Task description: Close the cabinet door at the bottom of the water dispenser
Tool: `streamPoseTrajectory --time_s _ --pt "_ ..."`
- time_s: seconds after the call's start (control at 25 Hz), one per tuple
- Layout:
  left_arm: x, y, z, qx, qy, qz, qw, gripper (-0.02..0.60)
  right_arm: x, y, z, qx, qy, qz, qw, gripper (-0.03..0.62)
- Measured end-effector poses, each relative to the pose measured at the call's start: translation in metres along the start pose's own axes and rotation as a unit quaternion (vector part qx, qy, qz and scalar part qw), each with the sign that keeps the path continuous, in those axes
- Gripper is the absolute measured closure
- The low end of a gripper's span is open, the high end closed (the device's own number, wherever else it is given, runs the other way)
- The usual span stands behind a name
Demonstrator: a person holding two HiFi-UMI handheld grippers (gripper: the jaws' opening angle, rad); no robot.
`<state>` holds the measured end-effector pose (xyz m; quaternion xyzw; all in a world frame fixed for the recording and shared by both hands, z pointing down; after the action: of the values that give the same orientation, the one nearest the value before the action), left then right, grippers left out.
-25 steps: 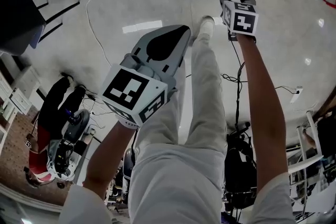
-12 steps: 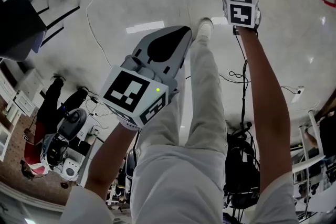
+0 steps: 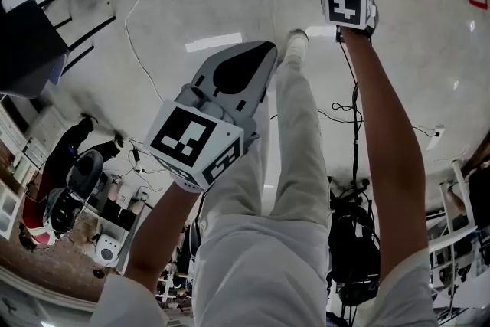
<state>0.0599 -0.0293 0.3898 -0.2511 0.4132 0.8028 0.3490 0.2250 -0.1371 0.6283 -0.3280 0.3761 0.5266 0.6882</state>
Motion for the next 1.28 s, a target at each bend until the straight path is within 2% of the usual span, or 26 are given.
streamPoseTrajectory --time_s 0.2,0.44,0.76,1.0,1.28 --pt "-0.002 -0.001 -0.002 -0.001 0.002 0.002 1.0000 0.580 -0.006 -0.004 -0.009 0.017 -0.004 0.016 1.000 0.507" --pt "-0.002 0.004 -0.005 -0.002 0.003 -0.002 1.0000 0.580 -0.013 -0.009 -0.024 0.013 -0.024 0.019 0.999 0.528" --pt "-0.009 0.005 -0.011 0.007 -0.001 -0.006 1.0000 0.580 -0.021 -0.028 -0.045 0.016 -0.049 -0.017 0.999 0.526" --pt "-0.015 0.003 -0.018 0.006 -0.002 -0.007 1.0000 0.580 -0.027 -0.042 -0.061 0.008 -0.053 -0.016 0.998 0.526" --pt "-0.018 0.003 -0.020 0.007 0.000 -0.010 0.9999 0.580 -0.035 -0.047 -0.075 0.002 -0.072 -0.042 0.997 0.528"
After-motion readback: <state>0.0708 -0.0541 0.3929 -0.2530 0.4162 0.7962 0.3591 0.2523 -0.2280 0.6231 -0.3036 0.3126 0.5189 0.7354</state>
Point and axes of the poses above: the fingertips, and each gripper's own axes: x backward along the fingers, y to its left, z out of its underside, the point moved 3 cm from there along x, backward along the fingers, and after that the axes turned 4 degrees about -z, right-handed, at the moved point
